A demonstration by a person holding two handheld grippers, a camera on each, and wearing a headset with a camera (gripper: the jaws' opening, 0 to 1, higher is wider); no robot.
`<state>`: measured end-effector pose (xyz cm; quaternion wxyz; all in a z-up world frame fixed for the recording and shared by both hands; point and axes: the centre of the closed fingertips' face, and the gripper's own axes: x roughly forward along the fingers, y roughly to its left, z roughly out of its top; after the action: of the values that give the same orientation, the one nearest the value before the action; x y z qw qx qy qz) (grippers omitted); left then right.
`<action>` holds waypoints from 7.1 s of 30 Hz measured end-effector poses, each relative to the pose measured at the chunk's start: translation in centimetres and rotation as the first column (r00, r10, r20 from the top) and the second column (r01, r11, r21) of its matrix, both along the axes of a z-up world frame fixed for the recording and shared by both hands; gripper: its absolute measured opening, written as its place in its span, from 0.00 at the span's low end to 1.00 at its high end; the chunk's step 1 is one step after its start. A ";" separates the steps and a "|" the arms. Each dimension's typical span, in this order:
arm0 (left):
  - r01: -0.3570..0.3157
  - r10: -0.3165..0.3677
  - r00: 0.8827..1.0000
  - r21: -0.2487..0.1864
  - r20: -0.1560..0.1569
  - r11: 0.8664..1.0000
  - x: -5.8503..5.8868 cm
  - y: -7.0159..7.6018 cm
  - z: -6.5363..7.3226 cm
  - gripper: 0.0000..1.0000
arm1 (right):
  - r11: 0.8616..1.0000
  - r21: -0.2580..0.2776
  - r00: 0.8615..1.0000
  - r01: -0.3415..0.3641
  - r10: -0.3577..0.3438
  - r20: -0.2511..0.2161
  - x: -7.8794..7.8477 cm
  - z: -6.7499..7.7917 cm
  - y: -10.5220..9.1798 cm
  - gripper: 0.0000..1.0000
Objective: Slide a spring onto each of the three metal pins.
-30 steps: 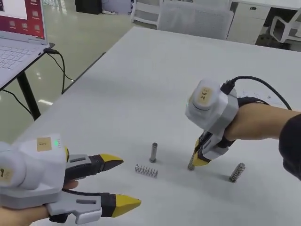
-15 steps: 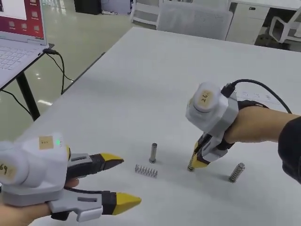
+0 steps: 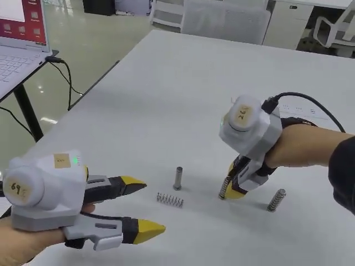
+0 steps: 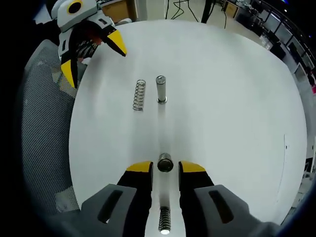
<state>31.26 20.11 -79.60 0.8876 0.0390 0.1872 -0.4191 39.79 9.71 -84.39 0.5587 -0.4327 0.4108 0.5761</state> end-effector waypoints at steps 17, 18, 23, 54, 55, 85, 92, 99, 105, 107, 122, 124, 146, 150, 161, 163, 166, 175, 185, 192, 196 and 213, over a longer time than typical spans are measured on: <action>0.051 -0.049 0.998 0.076 -0.032 0.996 2.4 -0.1 -2.4 0.39 | 0.999 0.048 0.999 0.025 -0.027 0.029 -0.2 0.8 -0.2 0.29; 0.056 -0.053 0.998 0.080 -0.034 0.995 2.6 -0.2 -2.5 0.39 | 0.998 0.052 0.999 0.028 -0.029 0.030 -0.2 0.9 -0.2 0.29; 0.076 -0.072 0.996 0.095 -0.044 0.993 3.1 -0.5 -3.1 0.37 | 0.996 0.074 0.998 0.041 -0.044 0.034 -0.4 1.4 -0.4 0.31; 0.157 -0.146 0.986 0.159 -0.078 0.975 4.5 -1.2 -5.4 0.21 | 0.975 0.193 0.990 0.113 -0.127 0.062 -1.9 3.8 -1.4 0.32; 0.162 -0.151 0.985 0.161 -0.080 0.974 4.4 -1.3 -5.5 0.21 | 0.974 0.195 0.990 0.114 -0.129 0.061 -2.0 3.8 -1.5 0.32; 0.147 -0.135 0.988 0.185 -0.074 0.972 3.3 -0.6 -5.8 0.10 | 0.961 0.238 0.986 0.143 -0.160 0.050 -2.9 4.1 -1.7 0.32; 0.155 -0.145 0.987 0.204 -0.062 0.967 3.4 -0.8 -5.9 0.06 | 0.957 0.246 0.985 0.151 -0.168 0.050 -2.8 4.2 -1.8 0.32; 0.143 -0.135 0.989 0.207 -0.053 0.968 3.7 -0.7 -5.9 0.03 | 0.954 0.254 0.983 0.158 -0.175 0.047 -3.0 4.2 -1.9 0.32; 0.144 -0.139 0.990 0.210 -0.041 0.967 3.6 -0.7 -5.8 0.03 | 0.946 0.276 0.981 0.170 -0.188 0.040 -3.3 4.6 -2.0 0.32; 0.146 -0.141 0.989 0.207 -0.038 0.967 3.5 -0.7 -5.7 0.03 | 0.944 0.281 0.981 0.173 -0.192 0.040 -3.4 4.7 -2.1 0.32; 0.186 -0.192 0.981 0.160 0.023 0.970 1.9 -2.6 -2.6 0.03 | 0.904 0.364 0.974 0.223 -0.226 -0.034 -5.3 5.5 -2.4 0.32; 0.194 -0.201 0.979 0.155 0.032 0.969 1.7 -3.0 -2.2 0.03 | 0.895 0.381 0.972 0.232 -0.231 -0.049 -5.5 5.7 -2.4 0.32; 0.300 -0.310 0.940 0.088 0.144 0.950 -0.3 -7.1 3.5 0.03 | 0.764 0.564 0.947 0.314 -0.211 -0.243 -8.2 9.1 -0.8 0.29; 0.311 -0.319 0.934 0.074 0.161 0.947 -0.5 -7.6 4.4 0.03 | 0.752 0.581 0.947 0.310 -0.195 -0.254 -8.6 9.5 -0.5 0.29; 0.343 -0.347 0.916 0.057 0.200 0.938 -1.2 -8.8 5.8 0.03 | 0.731 0.609 0.944 0.309 -0.155 -0.292 -9.6 10.3 0.4 0.24; 0.345 -0.349 0.914 0.057 0.205 0.937 -1.2 -9.0 5.9 0.03 | 0.727 0.613 0.943 0.309 -0.149 -0.299 -9.8 10.4 0.6 0.22; 0.350 -0.352 0.911 0.051 0.213 0.936 -1.2 -9.2 6.2 0.03 | 0.722 0.618 0.941 0.311 -0.143 -0.307 -9.9 10.6 0.7 0.21; 0.359 -0.359 0.905 0.044 0.230 0.932 -1.4 -9.6 6.6 0.03 | 0.709 0.626 0.933 0.325 -0.133 -0.335 -10.2 10.9 1.0 0.17; 0.362 -0.361 0.902 0.039 0.237 0.931 -1.5 -9.8 6.6 0.03 | 0.706 0.621 0.925 0.339 -0.131 -0.356 -10.4 10.8 1.1 0.12; 0.360 -0.361 0.903 0.045 0.234 0.932 -1.5 -9.9 6.5 0.03 | 0.728 0.602 0.929 0.327 -0.133 -0.345 -10.5 10.6 1.2 0.11; 0.354 -0.357 0.906 0.052 0.229 0.934 -1.3 -9.8 6.2 0.03 | 0.751 0.587 0.938 0.304 -0.130 -0.320 -10.4 10.6 1.4 0.10; 0.344 -0.351 0.916 0.070 0.196 0.936 -1.2 -9.7 5.3 0.03 | 0.901 0.423 0.991 0.093 -0.041 -0.130 -10.6 10.1 2.3 0.08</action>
<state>30.07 10.46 -74.33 0.8128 0.1298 0.0919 -0.5604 29.19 12.04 -74.33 0.6344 -0.2503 0.3211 0.6571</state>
